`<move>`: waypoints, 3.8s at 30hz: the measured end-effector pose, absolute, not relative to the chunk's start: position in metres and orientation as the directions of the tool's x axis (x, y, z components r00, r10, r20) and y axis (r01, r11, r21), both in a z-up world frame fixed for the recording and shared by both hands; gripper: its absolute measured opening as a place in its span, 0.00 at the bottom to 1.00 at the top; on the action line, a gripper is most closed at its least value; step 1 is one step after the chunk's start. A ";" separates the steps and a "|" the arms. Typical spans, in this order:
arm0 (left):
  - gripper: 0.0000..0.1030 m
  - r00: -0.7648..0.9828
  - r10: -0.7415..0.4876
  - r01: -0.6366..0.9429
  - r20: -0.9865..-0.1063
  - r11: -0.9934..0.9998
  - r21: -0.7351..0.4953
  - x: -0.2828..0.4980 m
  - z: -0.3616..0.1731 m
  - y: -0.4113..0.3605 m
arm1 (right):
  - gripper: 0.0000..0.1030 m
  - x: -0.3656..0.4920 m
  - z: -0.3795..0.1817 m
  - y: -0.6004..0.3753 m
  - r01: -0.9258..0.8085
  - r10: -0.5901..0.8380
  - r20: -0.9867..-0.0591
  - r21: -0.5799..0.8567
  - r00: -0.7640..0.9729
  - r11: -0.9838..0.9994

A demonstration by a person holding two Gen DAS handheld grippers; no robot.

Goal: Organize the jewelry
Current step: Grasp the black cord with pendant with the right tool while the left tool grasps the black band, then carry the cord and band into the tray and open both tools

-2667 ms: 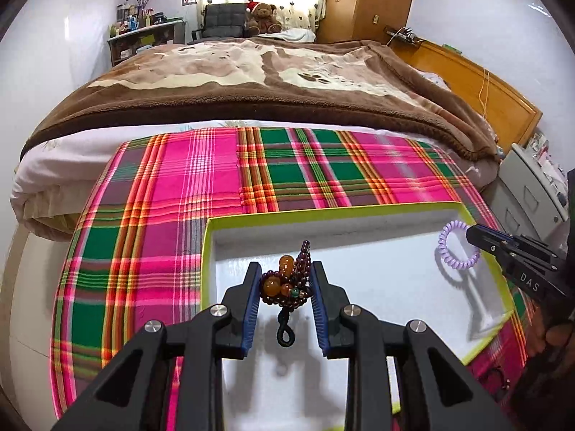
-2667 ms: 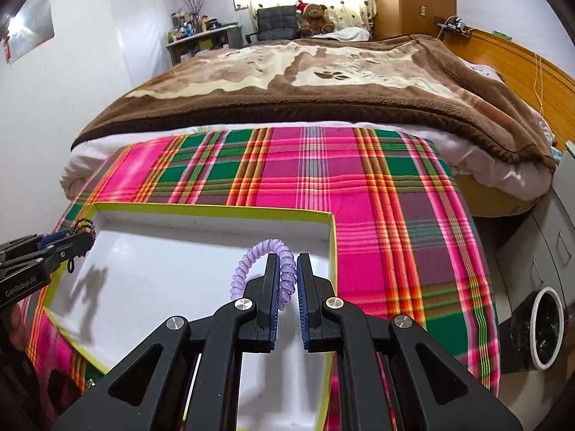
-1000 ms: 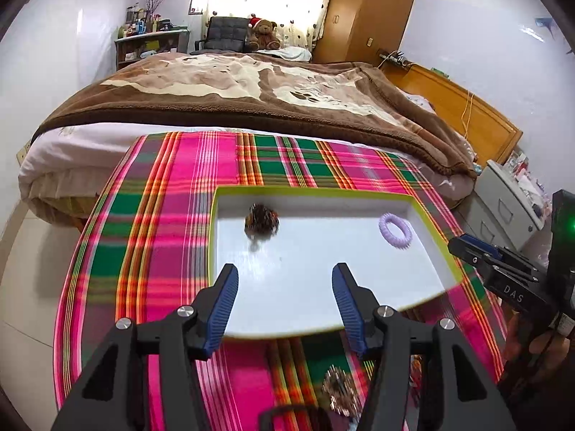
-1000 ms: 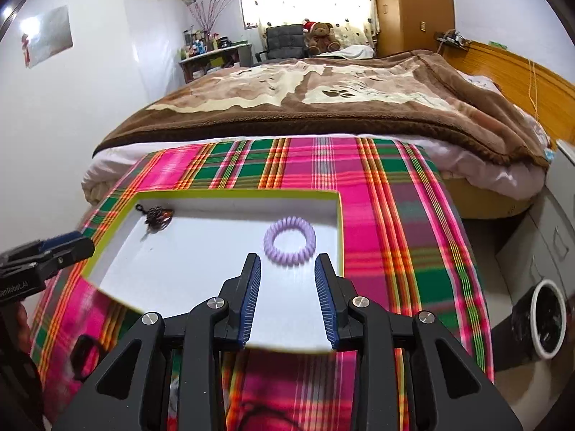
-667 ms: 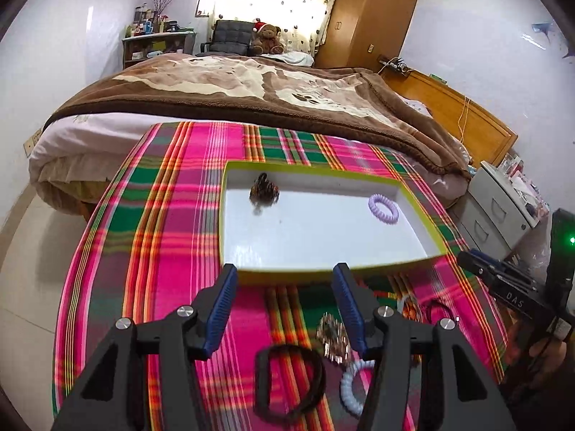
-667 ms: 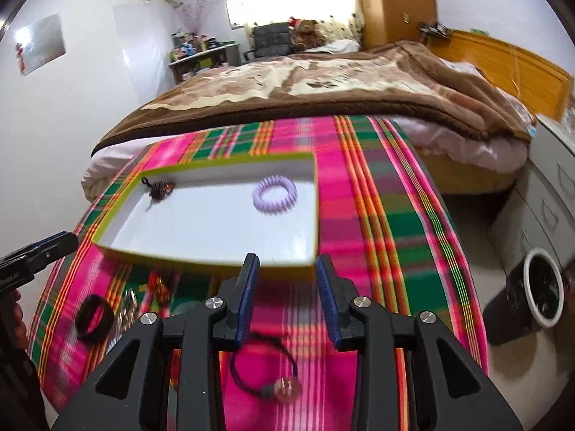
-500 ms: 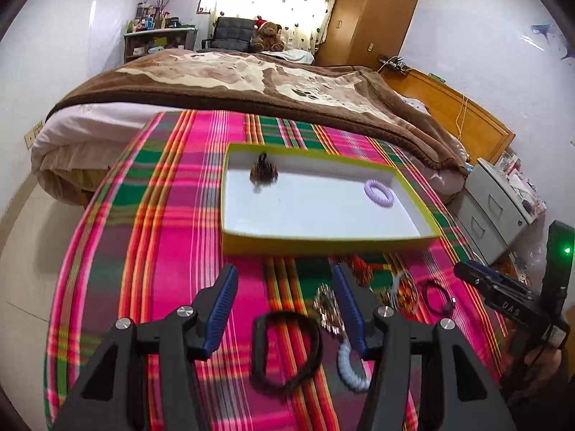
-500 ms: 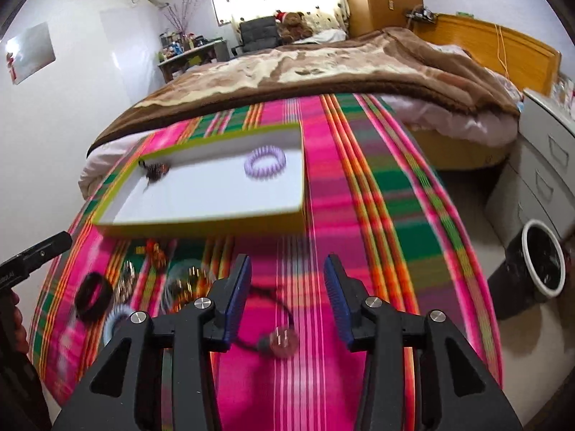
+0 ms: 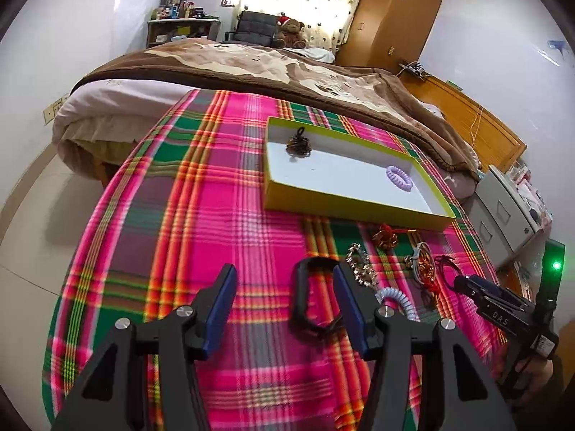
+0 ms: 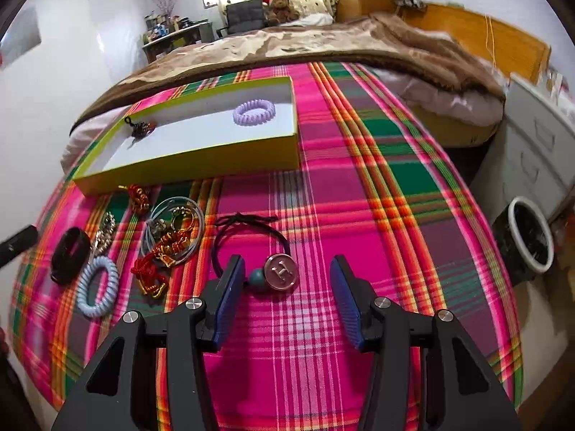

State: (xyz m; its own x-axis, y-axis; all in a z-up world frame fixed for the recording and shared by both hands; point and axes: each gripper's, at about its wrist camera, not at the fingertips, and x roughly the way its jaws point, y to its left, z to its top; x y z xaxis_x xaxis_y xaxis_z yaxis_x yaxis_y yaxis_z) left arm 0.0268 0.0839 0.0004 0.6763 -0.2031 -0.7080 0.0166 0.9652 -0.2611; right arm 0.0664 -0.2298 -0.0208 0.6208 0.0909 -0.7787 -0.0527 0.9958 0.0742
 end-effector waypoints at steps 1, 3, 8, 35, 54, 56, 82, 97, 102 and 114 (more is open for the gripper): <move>0.56 0.674 -0.198 0.007 -0.712 0.965 -0.261 0.025 -0.001 0.086 | 0.49 0.066 -0.021 -0.229 -0.052 0.084 -0.779 0.066 0.621 0.996; 0.56 0.672 -0.191 -0.006 -0.716 0.965 -0.264 0.023 -0.003 0.089 | 0.49 0.065 -0.022 -0.227 -0.044 0.068 -0.776 0.051 0.626 0.998; 0.56 0.662 -0.196 -0.006 -0.723 0.964 -0.267 0.019 -0.009 0.089 | 0.47 0.055 -0.023 -0.224 -0.045 0.045 -0.764 0.021 0.644 0.999; 0.55 0.605 -0.144 0.023 -0.783 0.986 -0.164 0.042 -0.025 0.056 | 0.16 0.048 0.000 -0.246 -0.037 0.091 -0.697 0.091 0.711 0.995; 0.15 0.601 -0.101 0.039 -0.792 0.995 -0.097 0.045 -0.025 0.044 | 0.16 0.052 0.002 -0.240 -0.088 0.153 -0.687 0.130 0.710 0.988; 0.13 0.601 -0.103 0.041 -0.792 0.994 -0.098 0.045 -0.026 0.043 | 0.16 0.052 0.002 -0.240 -0.090 0.157 -0.687 0.132 0.710 0.987; 0.12 0.669 -0.114 0.054 -0.735 0.993 -0.105 0.072 0.020 0.046 | 0.16 0.082 0.035 -0.228 -0.158 0.210 -0.646 0.139 0.733 0.978; 0.12 0.668 -0.137 0.087 -0.731 0.991 -0.106 0.136 0.027 0.037 | 0.16 0.171 0.041 -0.200 -0.238 0.251 -0.689 0.117 0.680 0.964; 0.12 0.651 -0.132 0.092 -0.747 0.991 -0.094 0.156 0.021 0.033 | 0.16 0.201 0.034 -0.187 -0.261 0.261 -0.709 0.111 0.655 0.959; 0.12 0.611 -0.120 0.100 -0.782 0.992 -0.075 0.186 0.000 0.027 | 0.16 0.242 0.007 -0.167 -0.304 0.295 -0.768 0.137 0.569 0.943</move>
